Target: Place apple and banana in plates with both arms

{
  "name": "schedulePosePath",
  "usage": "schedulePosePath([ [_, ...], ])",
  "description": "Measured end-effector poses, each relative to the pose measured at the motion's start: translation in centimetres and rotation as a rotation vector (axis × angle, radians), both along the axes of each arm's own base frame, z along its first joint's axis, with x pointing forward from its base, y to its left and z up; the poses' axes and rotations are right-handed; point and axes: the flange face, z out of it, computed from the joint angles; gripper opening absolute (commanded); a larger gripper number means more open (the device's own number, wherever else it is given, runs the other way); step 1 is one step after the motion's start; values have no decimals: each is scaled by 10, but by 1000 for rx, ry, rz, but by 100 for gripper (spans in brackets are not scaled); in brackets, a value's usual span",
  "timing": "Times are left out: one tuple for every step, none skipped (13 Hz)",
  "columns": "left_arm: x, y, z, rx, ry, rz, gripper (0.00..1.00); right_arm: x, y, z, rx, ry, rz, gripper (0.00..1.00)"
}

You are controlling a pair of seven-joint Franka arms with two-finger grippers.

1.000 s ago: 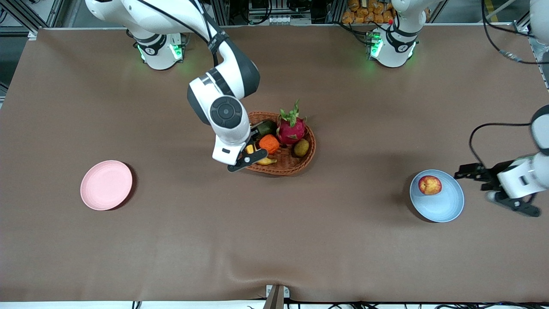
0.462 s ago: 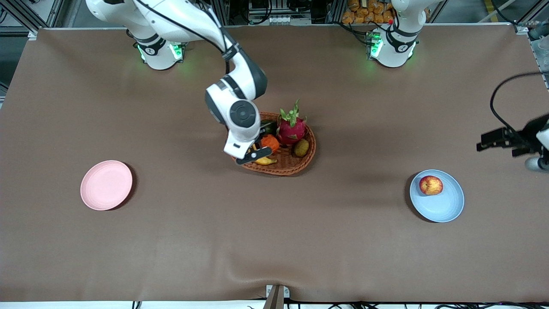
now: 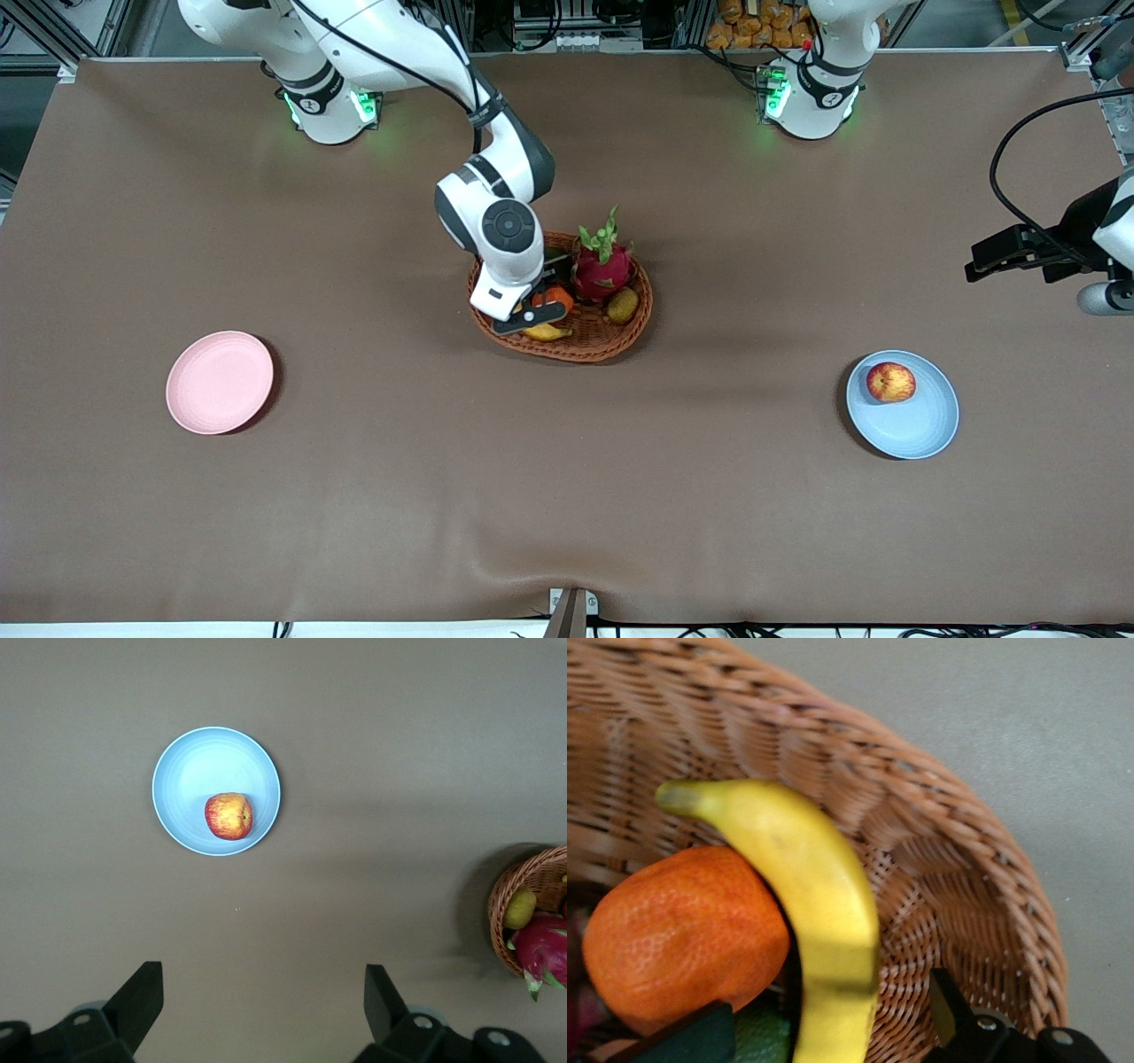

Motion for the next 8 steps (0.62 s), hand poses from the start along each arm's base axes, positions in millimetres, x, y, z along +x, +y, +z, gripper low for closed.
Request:
schedulePosePath([
  [-1,-1,3,2,-4,-2,100,3,-3,0,3,0,-9,100],
  [-2,-4,8,4,-12,-5,100,4,-5,1,4,0,-13,100],
  [-5,-8,15,8,-23,-5,100,5,-5,1,5,-1,-15,100],
  [-9,-10,23,13,-35,-4,100,6,-6,3,7,-2,-16,100],
  [-14,-12,32,20,-47,-4,100,7,-6,8,12,-7,-18,100],
  [-20,-14,39,27,-54,-4,100,9,-8,15,17,-11,-22,100],
  [-25,-15,46,32,-59,-5,100,11,-11,23,21,-14,-26,100],
  [-28,-17,51,36,-66,-5,100,12,-14,29,25,-15,-29,97],
])
